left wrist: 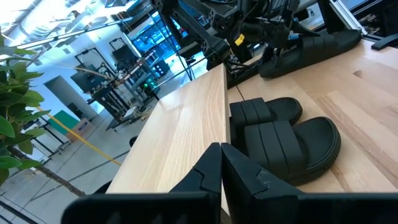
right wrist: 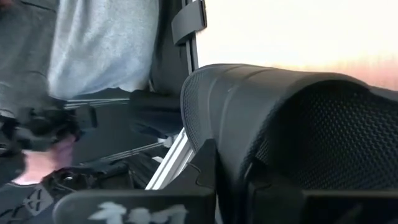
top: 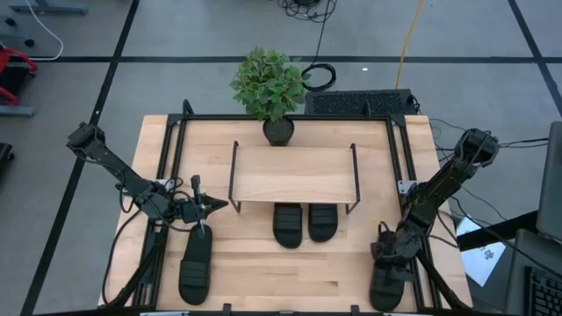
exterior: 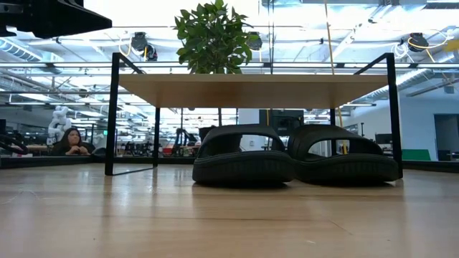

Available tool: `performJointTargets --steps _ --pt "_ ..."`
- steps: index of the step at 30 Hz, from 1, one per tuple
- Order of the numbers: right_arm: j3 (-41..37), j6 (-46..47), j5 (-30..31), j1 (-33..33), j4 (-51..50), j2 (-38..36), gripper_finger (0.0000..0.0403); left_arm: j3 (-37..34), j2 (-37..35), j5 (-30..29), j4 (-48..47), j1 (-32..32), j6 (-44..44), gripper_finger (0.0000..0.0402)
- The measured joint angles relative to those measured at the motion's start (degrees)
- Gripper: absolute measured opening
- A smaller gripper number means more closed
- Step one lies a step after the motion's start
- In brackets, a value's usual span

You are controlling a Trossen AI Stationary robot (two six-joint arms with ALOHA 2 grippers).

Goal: Pick and place slides into the shelf
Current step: Put the black slides on the shelf

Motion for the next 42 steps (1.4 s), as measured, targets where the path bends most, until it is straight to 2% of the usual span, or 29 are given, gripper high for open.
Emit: performJointTargets --steps 3,6,9,11,16,21,23,28,32,42 --pt "3.36 -3.31 -1.40 -1.38 -6.46 -0.24 0.0004 0.00 0.01 0.02 0.00 -0.01 0.00 0.0011" --pt "8.29 -8.02 -2.80 -2.89 -17.98 -1.54 0.0003 0.00 0.00 0.02 0.00 -0.01 0.00 0.0003" --pt "12.80 -12.83 -2.60 -4.07 -30.15 -3.98 0.0002 0.00 0.01 0.02 -0.02 0.00 -0.02 0.0002" --pt "14.17 -16.21 -0.83 -4.64 -33.87 -6.23 0.0002 0.00 -0.01 0.02 -0.24 -0.01 -0.34 0.0006" --pt "11.94 -22.56 3.17 -7.22 -31.68 -11.99 0.0001 0.00 0.01 0.04 -0.48 0.00 -0.74 0.0014" --pt "7.52 -27.42 2.38 -10.19 -22.21 -16.91 0.0001 0.00 0.01 0.04 -0.59 -0.01 -0.74 0.0005" --pt "7.35 -28.23 2.15 -10.36 -21.64 -19.01 0.0001 0.00 0.00 0.04 -0.95 0.00 -0.92 0.0002" --pt "7.33 -28.27 3.46 -10.30 -25.37 -23.46 0.0001 0.00 0.01 0.04 -1.75 -0.01 -1.27 0.0009" --pt "8.87 -30.71 5.10 -10.30 -32.97 -25.66 0.0001 0.00 0.01 0.04 -1.87 0.00 -1.26 0.0016" --pt "18.56 -39.81 8.55 -10.33 -42.86 -26.83 0.0001 0.00 0.01 0.03 -2.30 0.01 -1.26 0.0001"
